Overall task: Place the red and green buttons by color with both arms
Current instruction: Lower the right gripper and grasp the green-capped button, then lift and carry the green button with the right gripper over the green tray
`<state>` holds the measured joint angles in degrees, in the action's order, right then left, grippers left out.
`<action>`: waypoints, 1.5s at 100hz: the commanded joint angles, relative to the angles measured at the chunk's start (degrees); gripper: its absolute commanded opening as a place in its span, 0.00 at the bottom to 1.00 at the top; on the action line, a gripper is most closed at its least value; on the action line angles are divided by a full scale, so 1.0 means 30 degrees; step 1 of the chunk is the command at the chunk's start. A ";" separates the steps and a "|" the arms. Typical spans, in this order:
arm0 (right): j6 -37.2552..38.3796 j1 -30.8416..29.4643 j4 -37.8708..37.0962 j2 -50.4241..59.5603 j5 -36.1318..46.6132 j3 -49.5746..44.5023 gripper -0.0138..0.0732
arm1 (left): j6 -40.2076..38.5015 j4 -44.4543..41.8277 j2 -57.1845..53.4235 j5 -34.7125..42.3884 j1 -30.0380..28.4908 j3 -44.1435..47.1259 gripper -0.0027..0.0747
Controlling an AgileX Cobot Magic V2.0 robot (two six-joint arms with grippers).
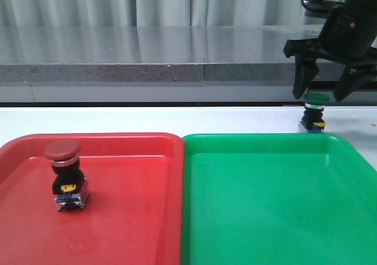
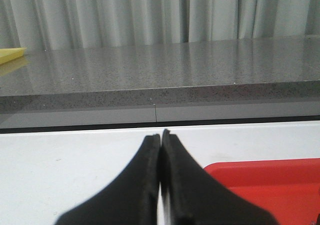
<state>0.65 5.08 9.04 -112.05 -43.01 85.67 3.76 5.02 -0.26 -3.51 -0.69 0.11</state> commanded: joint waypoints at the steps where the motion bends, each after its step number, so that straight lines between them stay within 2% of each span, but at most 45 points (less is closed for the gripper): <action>1: -0.0217 -0.0126 -0.0080 0.0711 0.0271 0.0628 0.79 | -0.0015 0.0210 -0.0624 0.1421 -0.0032 0.0210 0.01; 15: -0.0217 -0.0126 0.0069 0.0478 0.0074 0.0628 0.76 | -0.0015 0.0210 -0.0624 0.1421 -0.0032 0.0210 0.01; 34: -0.0217 -0.0126 0.0069 0.0478 0.0041 0.0666 0.51 | -0.0015 0.0210 -0.0624 0.1421 -0.0032 0.0210 0.01; 48: -0.0217 -0.0126 0.0076 0.0583 0.0041 0.0666 0.41 | -0.0015 0.0210 -0.0624 0.1421 -0.0032 0.0210 0.01; 67: 0.0515 -0.0055 -0.0193 0.2210 0.0138 0.0790 0.41 | -0.0015 0.0210 -0.0624 0.1421 -0.0032 0.0210 0.01; 82: 0.2893 0.0685 -0.2338 0.3987 -0.0463 0.0790 0.41 | -0.0015 0.0210 -0.0624 0.1421 -0.0032 0.0210 0.01; 100: 0.5764 0.2884 -0.4040 0.5172 -0.1518 0.0790 0.41 | -0.0015 0.0210 -0.0624 0.1421 -0.0032 0.0210 0.01; 128: 0.7154 0.7398 -0.4357 0.5212 -0.2237 0.0686 0.41 | -0.0015 0.0210 -0.0624 0.1421 -0.0032 0.0210 0.01; 150: 0.8770 0.9033 -0.4767 0.5195 -0.1712 -0.1458 0.41 | -0.0015 0.0210 -0.0624 0.1421 -0.0032 0.0210 0.01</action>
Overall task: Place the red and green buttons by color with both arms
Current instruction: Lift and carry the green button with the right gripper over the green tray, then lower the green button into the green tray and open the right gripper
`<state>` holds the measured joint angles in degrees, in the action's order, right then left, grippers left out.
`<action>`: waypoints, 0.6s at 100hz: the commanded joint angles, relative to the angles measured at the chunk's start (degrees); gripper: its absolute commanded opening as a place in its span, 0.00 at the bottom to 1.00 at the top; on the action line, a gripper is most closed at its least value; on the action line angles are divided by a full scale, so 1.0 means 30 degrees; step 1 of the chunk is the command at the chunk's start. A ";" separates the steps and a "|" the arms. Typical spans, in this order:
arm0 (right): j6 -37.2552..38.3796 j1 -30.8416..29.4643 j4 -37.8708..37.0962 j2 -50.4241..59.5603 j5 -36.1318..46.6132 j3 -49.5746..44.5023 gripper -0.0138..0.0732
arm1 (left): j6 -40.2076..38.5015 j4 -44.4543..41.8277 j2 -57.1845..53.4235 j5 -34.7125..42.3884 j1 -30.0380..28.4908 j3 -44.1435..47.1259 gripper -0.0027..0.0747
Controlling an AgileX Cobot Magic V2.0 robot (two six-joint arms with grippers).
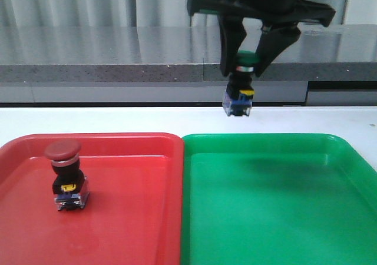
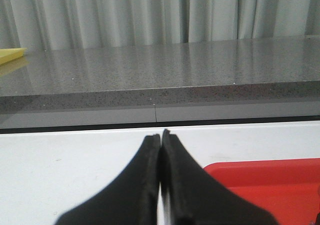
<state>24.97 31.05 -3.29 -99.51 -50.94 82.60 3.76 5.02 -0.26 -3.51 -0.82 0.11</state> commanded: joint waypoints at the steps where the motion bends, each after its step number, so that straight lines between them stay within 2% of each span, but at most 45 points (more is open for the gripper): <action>1: 0.0700 0.0406 -0.0660 0.1014 0.0974 -0.0627 0.41 | -0.0015 0.0210 -0.0624 0.1421 0.0011 0.0210 0.01; 42: 0.1915 0.1136 -0.0483 0.1014 0.3555 -0.5165 0.42 | -0.0015 0.0210 -0.0624 0.1421 0.0011 0.0210 0.01; 49: 0.1934 0.1136 -0.0209 0.1014 0.3900 -0.5538 0.49 | -0.0015 0.0210 -0.0624 0.1421 0.0011 0.0210 0.01; 60: 0.1934 0.1136 -0.0135 0.0953 0.4389 -0.5957 0.72 | -0.0015 0.0210 -0.0624 0.1421 0.0011 0.0210 0.01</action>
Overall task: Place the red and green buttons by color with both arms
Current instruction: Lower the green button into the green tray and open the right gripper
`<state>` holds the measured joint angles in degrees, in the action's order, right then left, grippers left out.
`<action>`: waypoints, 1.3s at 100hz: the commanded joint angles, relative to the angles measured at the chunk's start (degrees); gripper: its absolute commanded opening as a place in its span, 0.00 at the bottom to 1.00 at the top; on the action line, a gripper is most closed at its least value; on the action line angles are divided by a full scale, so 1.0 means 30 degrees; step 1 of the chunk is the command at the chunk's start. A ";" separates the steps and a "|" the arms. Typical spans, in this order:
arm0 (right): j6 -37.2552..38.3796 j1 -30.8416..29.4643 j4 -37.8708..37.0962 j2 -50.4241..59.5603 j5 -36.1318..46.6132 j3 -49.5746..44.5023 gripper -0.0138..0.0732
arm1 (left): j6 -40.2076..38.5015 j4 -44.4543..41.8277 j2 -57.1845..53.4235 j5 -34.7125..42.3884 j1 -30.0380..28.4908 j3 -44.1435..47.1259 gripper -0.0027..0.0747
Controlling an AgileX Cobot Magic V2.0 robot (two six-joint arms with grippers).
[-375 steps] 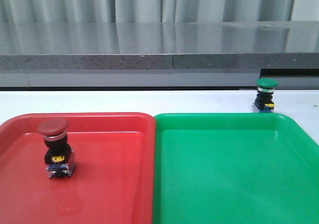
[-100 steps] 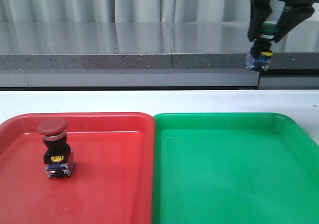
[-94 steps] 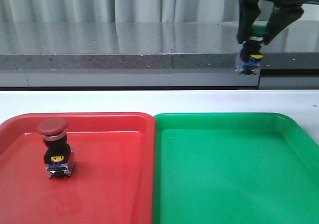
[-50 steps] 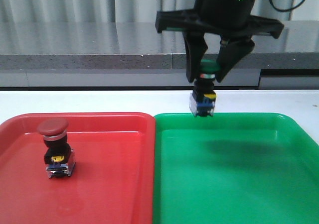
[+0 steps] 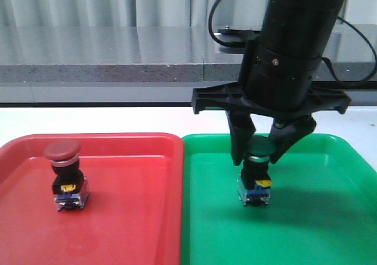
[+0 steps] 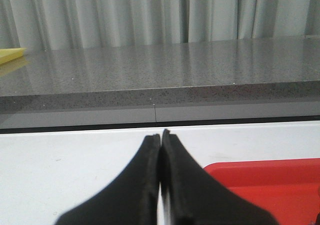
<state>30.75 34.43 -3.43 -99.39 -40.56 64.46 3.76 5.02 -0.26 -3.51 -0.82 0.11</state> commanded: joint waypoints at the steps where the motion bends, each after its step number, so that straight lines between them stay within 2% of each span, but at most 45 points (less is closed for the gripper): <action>1: 0.0008 0.0010 -0.0087 0.0913 0.0961 0.0073 0.76 | -0.0015 0.0210 -0.0624 0.1421 0.0011 0.0210 0.01; 8: 0.0008 0.0010 -0.0070 0.0913 0.1180 0.0029 0.88 | -0.0015 0.0210 -0.0624 0.1421 0.0011 0.0210 0.01; 13: -0.0011 0.0010 -0.0041 0.0961 0.1376 0.0029 0.92 | -0.0015 0.0210 -0.0624 0.1421 0.0011 0.0210 0.01; 23: -0.0470 -0.0009 0.0283 0.1351 0.1537 0.0029 0.93 | -0.0015 0.0210 -0.0624 0.1421 0.0011 0.0210 0.01; 33: -0.2416 -0.0273 0.1144 0.2133 0.1578 0.0029 0.93 | -0.0015 0.0210 -0.0624 0.1421 0.0011 0.0210 0.01; 45: -0.3625 -0.1319 0.1456 0.3444 0.1574 0.0029 0.90 | -0.0015 0.0210 -0.0624 0.1421 0.0011 0.0210 0.01; 52: -0.4324 -0.2194 0.1420 0.4368 0.1556 0.0029 0.83 | -0.0015 0.0210 -0.0624 0.1421 0.0011 0.0210 0.01; 59: -0.5286 -0.3230 0.1420 0.5310 0.1427 0.0029 0.72 | -0.0015 0.0210 -0.0624 0.1421 0.0011 0.0210 0.01; 66: -0.6077 -0.4345 0.1420 0.6182 0.1145 -0.0018 0.54 | -0.0015 0.0210 -0.0624 0.1421 0.0011 0.0210 0.01; 81: -0.6792 -0.6567 0.1420 0.8297 0.1301 -0.0998 0.08 | -0.0015 0.0210 -0.0624 0.1421 0.0011 0.0210 0.01; 108: -0.6853 -0.9946 0.0895 1.3069 0.3110 -0.5294 0.08 | -0.0015 0.0210 -0.0624 0.1421 0.0011 0.0210 0.01; 130: -0.6892 -1.1427 0.0895 1.7825 0.5293 -0.9070 0.08 | -0.0015 0.0210 -0.0624 0.1421 0.0011 0.0210 0.01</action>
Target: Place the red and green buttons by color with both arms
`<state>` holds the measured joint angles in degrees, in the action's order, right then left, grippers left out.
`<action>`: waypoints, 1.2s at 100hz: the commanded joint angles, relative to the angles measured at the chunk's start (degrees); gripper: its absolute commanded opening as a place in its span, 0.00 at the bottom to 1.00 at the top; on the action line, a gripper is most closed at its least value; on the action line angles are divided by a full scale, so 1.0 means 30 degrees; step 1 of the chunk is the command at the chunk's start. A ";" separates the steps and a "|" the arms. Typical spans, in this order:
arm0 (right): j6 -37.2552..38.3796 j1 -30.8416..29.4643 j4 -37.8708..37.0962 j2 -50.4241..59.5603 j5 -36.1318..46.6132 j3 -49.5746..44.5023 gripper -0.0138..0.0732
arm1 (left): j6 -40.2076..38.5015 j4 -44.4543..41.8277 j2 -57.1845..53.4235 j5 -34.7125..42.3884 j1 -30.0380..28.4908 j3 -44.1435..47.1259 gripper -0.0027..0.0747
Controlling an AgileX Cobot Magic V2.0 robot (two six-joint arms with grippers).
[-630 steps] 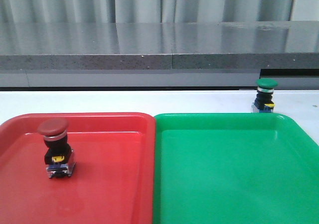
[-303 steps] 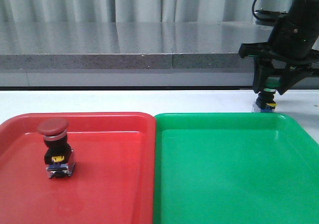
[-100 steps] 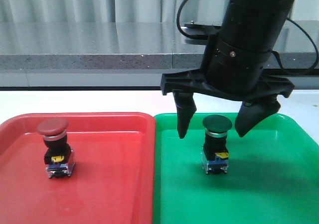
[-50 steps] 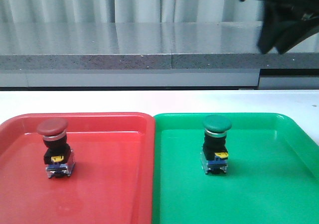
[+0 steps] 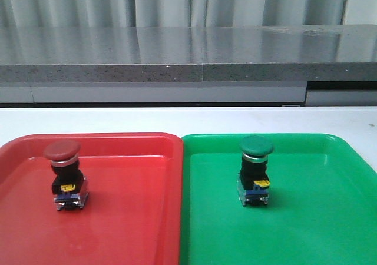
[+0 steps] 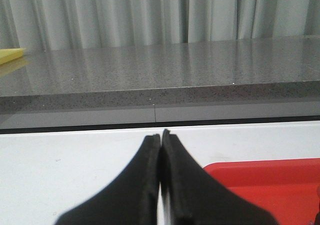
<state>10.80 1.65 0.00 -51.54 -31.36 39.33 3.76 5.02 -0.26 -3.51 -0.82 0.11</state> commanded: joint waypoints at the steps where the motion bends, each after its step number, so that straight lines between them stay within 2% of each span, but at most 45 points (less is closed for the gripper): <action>1: -0.0243 -0.0532 -0.0249 0.2042 0.2420 -0.0921 0.08 | -0.0015 0.0210 -0.0624 0.1421 0.0011 0.0210 0.01; 19: -0.0759 -0.1379 -0.0290 0.6027 0.3640 -0.3603 0.08 | -0.0015 0.0210 -0.0624 0.1421 0.0011 0.0210 0.01; 39: -0.4150 -0.1533 0.0437 1.0063 0.4352 -0.6098 0.09 | -0.0015 0.0210 -0.0624 0.1421 0.0011 0.0210 0.01; 72: -0.4200 -0.1533 0.0180 1.7994 0.5070 -0.9673 0.09 | -0.0015 0.0210 -0.0624 0.1421 0.0011 0.0210 0.01; 84: -0.3599 -0.1430 0.0000 1.7449 0.5774 -0.9868 0.09 | -0.0015 0.0210 -0.0589 0.1421 0.0011 0.0210 0.01; 99: -0.0683 -0.1410 -0.0593 1.7484 0.6885 -1.0774 0.09 | -0.0015 0.0210 -0.0589 0.1421 0.0011 0.0210 0.01; 120: -0.0605 -0.1429 -0.0956 1.7484 0.9895 -1.3353 0.09 | -0.0015 0.0210 -0.0589 0.1421 0.0011 0.0210 0.01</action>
<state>8.49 -2.62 -2.33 0.69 -10.01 0.83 3.76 5.02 -0.26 -3.53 -0.82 0.11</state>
